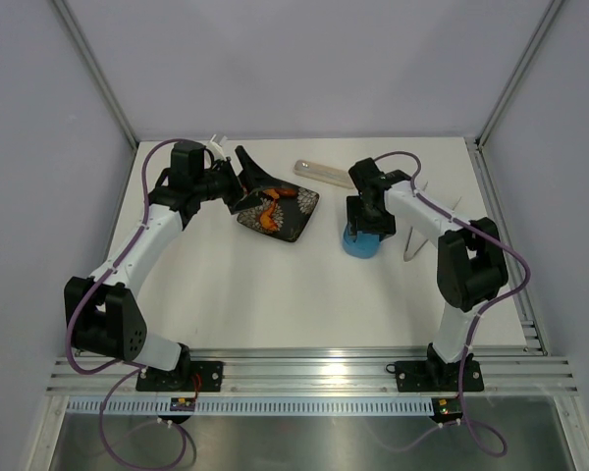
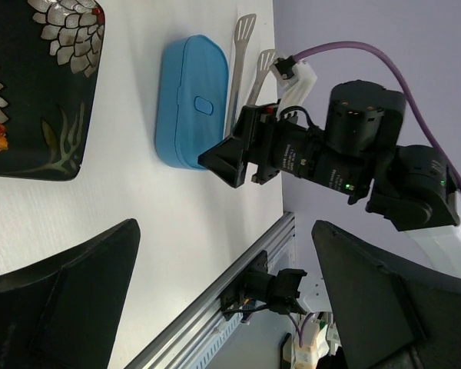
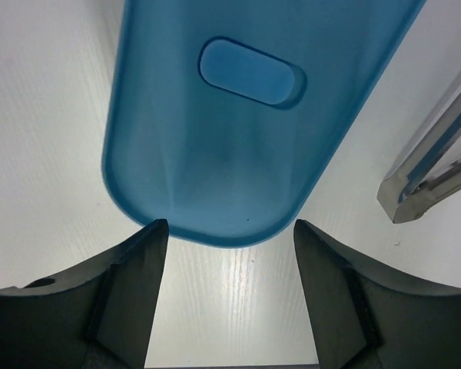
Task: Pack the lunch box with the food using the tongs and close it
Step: Close the box lid on the packing box, then reset both arms
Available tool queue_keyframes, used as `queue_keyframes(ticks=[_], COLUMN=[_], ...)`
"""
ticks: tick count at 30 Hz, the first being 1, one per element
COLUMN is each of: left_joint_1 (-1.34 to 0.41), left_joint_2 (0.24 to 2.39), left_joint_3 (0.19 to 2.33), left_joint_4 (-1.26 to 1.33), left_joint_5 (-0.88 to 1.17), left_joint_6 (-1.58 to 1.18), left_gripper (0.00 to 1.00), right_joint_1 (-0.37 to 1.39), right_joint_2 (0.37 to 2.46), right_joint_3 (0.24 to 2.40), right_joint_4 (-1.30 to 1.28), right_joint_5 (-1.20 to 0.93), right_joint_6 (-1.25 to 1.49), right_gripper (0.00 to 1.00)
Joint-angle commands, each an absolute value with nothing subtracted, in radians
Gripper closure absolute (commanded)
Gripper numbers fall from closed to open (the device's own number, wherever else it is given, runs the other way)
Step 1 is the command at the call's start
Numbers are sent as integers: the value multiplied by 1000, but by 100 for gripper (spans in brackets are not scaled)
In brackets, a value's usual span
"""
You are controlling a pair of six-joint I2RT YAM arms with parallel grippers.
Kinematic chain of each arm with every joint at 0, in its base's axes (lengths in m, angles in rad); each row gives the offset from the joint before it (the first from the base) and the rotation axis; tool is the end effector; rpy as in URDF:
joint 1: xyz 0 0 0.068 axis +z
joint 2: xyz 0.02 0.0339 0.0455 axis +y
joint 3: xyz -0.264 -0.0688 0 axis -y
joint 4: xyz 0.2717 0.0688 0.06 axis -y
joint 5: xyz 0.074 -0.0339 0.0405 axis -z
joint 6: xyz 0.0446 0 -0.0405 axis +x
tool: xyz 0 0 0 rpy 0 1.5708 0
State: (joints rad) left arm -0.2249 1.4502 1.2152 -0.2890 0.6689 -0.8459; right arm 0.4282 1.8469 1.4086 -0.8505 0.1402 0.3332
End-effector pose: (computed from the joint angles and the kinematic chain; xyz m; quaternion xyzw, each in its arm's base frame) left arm 0.3456 -0.1074 0.3161 -0.0937 0.8291 -0.4854 0.2610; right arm 0.3631 0.1589 0.1930 -0.0371 0.9870 -0.0123 0.1559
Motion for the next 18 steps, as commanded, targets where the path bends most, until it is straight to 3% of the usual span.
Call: queue_keyframes(ticks=[1,7,12,18], left_joint_1=[-225,-225,-225,-225], left_joint_2=[1456,1451,1439,1417], left_joint_3=[1244,1253,1270,1331], left_joint_4=[-256,-267,-319,-435], left_joint_5=[672,667,640,543], left_joint_6=[-834,-822,-784,-669], left_gripper=[1,1,1,1], right_joint_1=[440,440,436,433], right_joint_2=[1784,1784,1786,1747], right_joint_3=[1537,1707,1781,1781], right_joint_4=[-894,-959,-992,-1034], right_joint_5=[181,282,468,616], right_joint_6=[319,340,426,531], right_gripper=[25,18,1,0])
